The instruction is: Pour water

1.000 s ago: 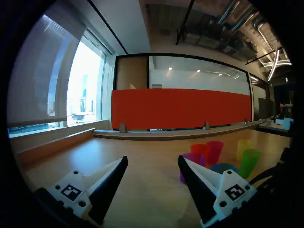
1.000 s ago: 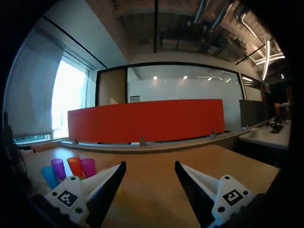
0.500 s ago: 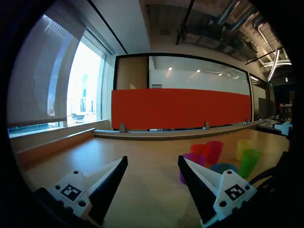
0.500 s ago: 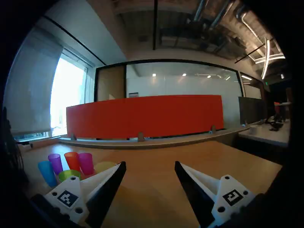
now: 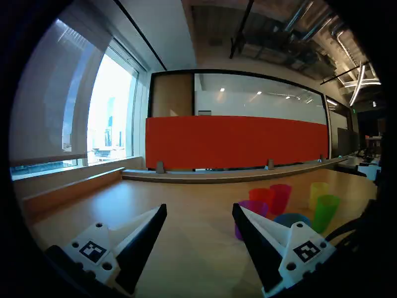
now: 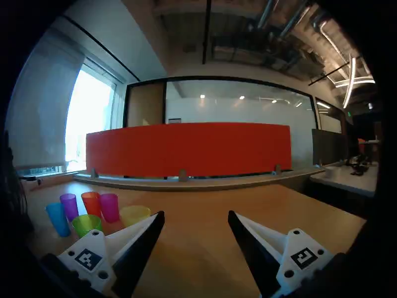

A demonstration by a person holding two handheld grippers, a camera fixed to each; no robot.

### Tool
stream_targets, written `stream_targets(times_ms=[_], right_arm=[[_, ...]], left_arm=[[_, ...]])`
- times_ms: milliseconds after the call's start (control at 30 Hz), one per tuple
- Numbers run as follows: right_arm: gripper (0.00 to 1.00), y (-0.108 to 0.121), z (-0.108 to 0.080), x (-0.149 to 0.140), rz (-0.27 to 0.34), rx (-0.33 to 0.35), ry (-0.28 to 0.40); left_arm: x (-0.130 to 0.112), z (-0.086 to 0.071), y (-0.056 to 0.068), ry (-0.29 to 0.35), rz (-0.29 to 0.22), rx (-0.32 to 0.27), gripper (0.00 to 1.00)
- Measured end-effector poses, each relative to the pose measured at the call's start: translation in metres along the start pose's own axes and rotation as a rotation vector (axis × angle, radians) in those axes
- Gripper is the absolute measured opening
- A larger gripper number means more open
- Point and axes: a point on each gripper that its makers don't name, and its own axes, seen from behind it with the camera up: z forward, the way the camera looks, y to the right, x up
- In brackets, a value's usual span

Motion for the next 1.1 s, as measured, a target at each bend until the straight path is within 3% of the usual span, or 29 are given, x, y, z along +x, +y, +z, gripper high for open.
stream_targets(times_ms=[1100], right_arm=[[0.99, -0.0009, -0.0015, 0.0001, -0.023, -0.009, -0.001]], left_arm=[[0.0002, -0.0002, 0.0005, 0.000, 0.000, 0.000, 0.98]])
